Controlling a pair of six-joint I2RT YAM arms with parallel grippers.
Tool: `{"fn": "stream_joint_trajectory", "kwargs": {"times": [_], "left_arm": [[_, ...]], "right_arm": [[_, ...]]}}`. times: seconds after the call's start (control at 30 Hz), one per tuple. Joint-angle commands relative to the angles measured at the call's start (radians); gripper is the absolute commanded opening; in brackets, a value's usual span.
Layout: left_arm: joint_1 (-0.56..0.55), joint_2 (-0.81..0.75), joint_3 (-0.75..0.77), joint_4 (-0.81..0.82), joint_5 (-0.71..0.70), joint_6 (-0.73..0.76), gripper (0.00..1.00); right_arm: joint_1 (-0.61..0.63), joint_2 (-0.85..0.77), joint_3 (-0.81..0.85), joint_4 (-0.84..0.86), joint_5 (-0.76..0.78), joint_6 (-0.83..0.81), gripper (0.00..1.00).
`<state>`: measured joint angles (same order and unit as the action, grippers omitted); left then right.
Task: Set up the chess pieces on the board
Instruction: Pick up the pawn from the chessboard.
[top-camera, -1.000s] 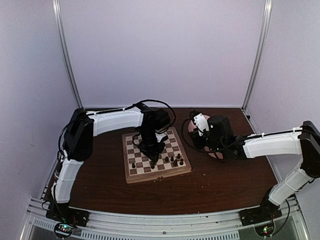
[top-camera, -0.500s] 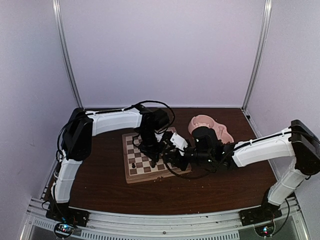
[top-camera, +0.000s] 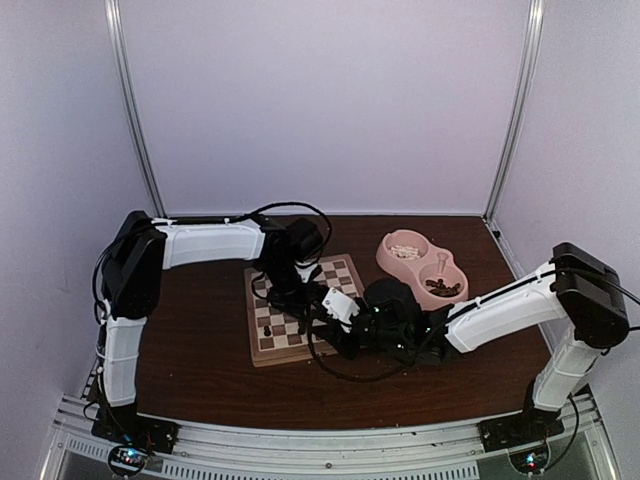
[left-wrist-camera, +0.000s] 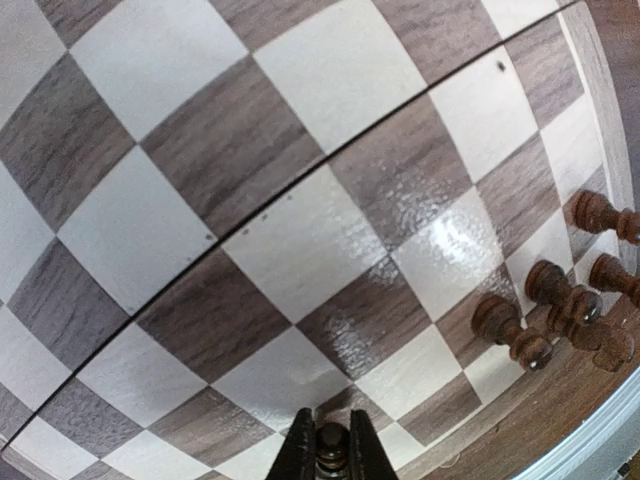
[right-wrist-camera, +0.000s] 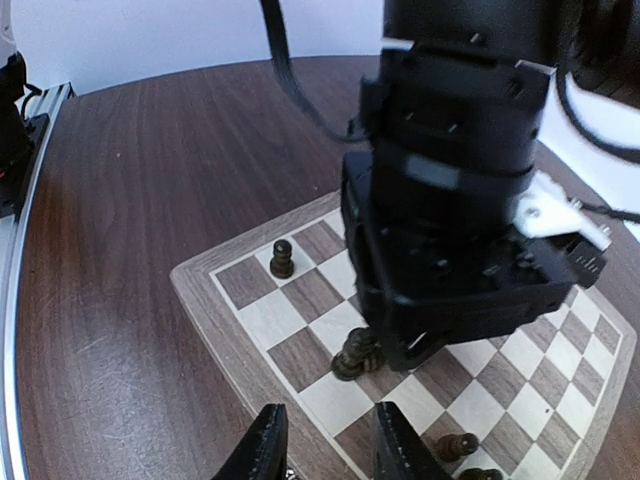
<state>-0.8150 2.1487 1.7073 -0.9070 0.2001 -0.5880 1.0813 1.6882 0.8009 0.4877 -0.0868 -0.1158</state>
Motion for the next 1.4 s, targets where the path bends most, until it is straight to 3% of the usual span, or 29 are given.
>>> {"fn": "stream_joint_trajectory", "kwargs": {"times": [0.0, 0.63, 0.97, 1.37], "left_arm": [[0.011, -0.058, -0.036, 0.126, 0.017, -0.034, 0.05], [0.012, -0.174, -0.199, 0.344, -0.059, -0.063, 0.05], [0.011, -0.275, -0.272, 0.453, -0.123, -0.013, 0.05], [0.006, -0.536, -0.626, 0.690, -0.210, 0.090, 0.05]], "right_arm": [[0.019, 0.052, 0.036, 0.030, 0.030, 0.022, 0.31], [0.016, 0.097, 0.087, -0.014, 0.105, 0.043, 0.31], [0.004, 0.038, 0.044, 0.023, 0.126, 0.049, 0.31], [-0.036, -0.102, -0.037, 0.054, 0.138, 0.046, 0.32]]}}
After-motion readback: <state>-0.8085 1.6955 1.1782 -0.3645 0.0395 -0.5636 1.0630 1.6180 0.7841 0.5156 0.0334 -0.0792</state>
